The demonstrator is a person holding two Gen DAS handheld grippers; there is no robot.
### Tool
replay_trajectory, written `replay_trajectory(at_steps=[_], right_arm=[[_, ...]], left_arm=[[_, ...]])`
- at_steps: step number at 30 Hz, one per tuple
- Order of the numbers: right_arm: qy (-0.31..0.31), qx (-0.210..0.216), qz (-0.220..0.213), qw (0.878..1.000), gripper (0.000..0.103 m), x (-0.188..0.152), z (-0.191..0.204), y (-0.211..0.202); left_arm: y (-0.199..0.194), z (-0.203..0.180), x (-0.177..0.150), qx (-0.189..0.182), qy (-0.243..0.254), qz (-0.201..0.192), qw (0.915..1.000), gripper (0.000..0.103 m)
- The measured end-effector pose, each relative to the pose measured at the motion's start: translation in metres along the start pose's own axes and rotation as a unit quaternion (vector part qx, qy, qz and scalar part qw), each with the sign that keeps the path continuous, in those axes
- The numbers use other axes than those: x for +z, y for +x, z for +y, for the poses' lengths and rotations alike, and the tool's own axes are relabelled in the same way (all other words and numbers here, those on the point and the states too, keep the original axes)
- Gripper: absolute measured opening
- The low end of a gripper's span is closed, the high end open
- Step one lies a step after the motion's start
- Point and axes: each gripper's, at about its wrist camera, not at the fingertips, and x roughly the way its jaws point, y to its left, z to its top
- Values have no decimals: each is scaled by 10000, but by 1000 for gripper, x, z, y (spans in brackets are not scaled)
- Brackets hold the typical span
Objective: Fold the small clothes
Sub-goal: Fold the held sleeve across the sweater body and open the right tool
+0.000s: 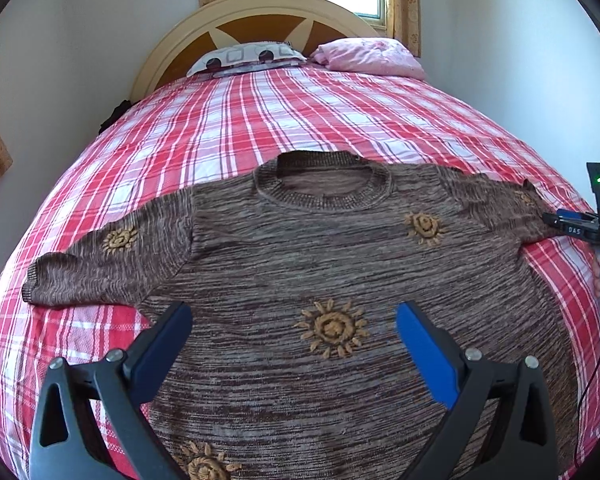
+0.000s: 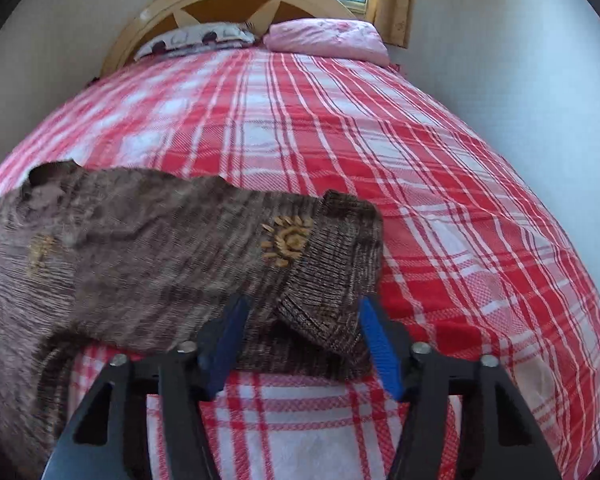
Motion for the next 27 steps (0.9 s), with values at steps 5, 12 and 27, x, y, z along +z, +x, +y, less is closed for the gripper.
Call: replay_trajectory(at_steps=[5, 12, 27], right_arm=[[216, 26, 41, 9998, 23, -2, -15, 5], [307, 374, -462, 9978, 11, 14, -2, -27], [-517, 1704, -1086, 9780, 11, 42, 138, -94]], left_arm=[[4, -3, -2, -78, -14, 58, 10000, 103], [9, -3, 1, -49, -116, 69, 9999, 103], [16, -7, 19, -800, -531, 107, 9953, 100]])
